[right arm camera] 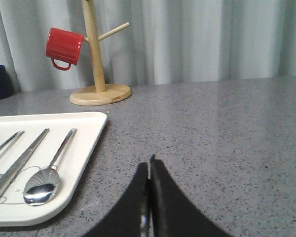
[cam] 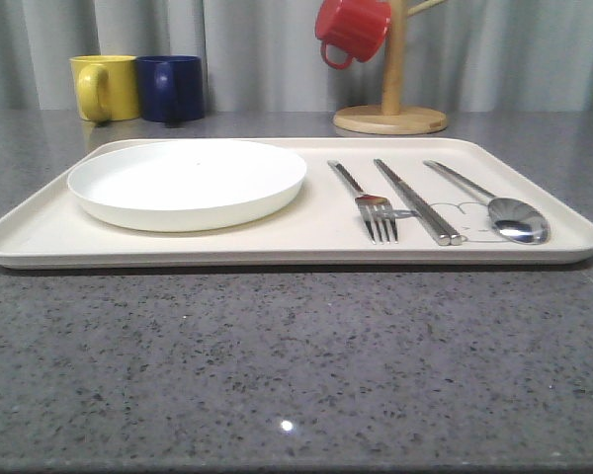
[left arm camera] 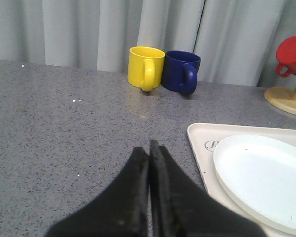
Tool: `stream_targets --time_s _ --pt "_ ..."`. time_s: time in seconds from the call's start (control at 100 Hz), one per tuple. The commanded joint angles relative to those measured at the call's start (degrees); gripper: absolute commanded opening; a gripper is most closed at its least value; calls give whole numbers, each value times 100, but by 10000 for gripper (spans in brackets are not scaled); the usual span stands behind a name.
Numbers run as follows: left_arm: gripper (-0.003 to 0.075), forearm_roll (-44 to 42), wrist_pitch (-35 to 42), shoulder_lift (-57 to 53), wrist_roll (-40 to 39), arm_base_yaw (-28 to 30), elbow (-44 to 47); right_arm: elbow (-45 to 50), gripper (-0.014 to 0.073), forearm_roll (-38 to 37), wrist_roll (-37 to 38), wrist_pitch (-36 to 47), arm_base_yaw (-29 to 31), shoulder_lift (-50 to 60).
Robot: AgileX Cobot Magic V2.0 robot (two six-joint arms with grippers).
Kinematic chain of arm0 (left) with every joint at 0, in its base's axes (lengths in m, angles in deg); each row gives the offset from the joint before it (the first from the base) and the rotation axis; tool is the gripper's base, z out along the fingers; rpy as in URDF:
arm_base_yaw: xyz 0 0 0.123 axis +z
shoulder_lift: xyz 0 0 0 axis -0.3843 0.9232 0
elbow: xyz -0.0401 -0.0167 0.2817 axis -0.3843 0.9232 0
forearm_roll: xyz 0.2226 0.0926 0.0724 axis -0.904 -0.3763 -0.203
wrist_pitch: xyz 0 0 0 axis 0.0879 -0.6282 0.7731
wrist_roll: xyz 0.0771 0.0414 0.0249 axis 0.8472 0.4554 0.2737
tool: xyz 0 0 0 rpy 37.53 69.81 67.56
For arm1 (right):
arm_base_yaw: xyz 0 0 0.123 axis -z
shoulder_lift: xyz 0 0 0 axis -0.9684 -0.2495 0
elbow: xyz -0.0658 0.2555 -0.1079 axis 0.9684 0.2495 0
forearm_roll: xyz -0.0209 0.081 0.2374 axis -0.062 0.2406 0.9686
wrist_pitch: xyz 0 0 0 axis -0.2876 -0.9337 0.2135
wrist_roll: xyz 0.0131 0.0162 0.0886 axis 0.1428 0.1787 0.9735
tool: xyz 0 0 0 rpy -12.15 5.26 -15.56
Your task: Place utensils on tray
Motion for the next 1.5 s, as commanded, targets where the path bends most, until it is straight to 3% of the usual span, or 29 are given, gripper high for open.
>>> stream_targets --time_s 0.0,0.36,0.47,0.59,0.71,0.97,1.49 --pt "-19 89 424 59 -5 -3 -155 2 -69 -7 -55 461 35 106" --pt "-19 89 538 59 -5 -3 -155 2 -69 -7 -55 461 35 106" --pt "-19 -375 538 48 -116 -3 -131 2 -69 -7 -55 461 35 106" --pt "-19 -1985 538 -39 -1627 -3 0 2 -69 -7 -55 461 35 106" --pt "-19 -2994 602 -282 -2831 -3 241 2 -69 -7 -55 461 35 106" --pt "-19 -3355 1359 -1044 -2859 -237 1119 2 -69 -7 -55 461 35 106" --pt "-19 -3407 1439 -2509 -2859 -339 2466 2 -69 -7 -55 461 35 106"
